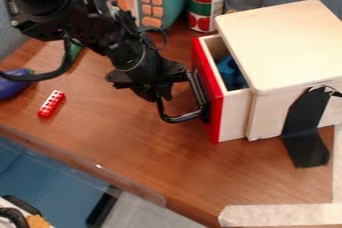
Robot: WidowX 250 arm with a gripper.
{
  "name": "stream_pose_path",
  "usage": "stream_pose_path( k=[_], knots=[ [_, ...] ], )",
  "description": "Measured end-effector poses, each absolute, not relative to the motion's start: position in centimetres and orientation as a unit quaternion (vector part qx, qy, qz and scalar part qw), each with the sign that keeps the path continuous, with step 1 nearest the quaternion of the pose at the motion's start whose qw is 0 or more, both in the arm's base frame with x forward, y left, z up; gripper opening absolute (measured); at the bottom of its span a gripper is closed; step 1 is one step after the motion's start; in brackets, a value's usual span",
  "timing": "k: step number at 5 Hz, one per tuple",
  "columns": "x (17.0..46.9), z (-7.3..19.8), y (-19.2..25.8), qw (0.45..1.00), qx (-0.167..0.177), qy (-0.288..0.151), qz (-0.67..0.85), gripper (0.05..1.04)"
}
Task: Open the drawer
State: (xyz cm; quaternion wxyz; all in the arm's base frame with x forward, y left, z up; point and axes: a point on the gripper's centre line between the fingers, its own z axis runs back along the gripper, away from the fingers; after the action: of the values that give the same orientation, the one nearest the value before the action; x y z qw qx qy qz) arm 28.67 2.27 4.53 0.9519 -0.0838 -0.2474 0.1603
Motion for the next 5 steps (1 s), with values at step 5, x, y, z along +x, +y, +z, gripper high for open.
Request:
stream_pose_path(
  k=[5],
  knots=[
    [25.2,4.7,5.8,0.953,-0.072,-0.249,0.157,0.284]
  ],
)
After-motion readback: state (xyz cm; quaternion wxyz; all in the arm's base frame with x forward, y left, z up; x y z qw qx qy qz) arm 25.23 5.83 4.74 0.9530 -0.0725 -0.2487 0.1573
